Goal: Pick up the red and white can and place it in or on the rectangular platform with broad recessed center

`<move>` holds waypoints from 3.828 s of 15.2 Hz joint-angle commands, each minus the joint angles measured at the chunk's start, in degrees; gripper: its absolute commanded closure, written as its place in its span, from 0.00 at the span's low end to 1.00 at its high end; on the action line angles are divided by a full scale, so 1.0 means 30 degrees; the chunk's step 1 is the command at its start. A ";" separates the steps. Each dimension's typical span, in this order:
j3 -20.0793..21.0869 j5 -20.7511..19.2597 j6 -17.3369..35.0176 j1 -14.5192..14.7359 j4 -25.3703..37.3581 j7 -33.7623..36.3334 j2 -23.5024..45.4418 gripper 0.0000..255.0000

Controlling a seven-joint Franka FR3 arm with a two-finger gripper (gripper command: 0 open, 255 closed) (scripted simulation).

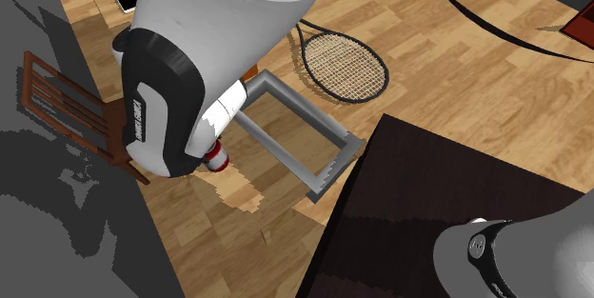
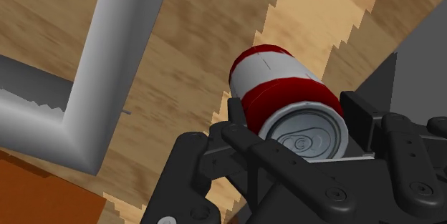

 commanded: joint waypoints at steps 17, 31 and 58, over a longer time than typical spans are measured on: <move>-0.0016 -0.0022 -0.2784 0.0010 -0.0835 0.0070 -0.3601 1.00; -0.0028 -0.0053 -0.5624 0.0009 -0.0688 0.0137 -0.6296 1.00; -0.2805 0.0284 -0.3693 -0.3612 -0.8827 -0.6547 -1.2362 1.00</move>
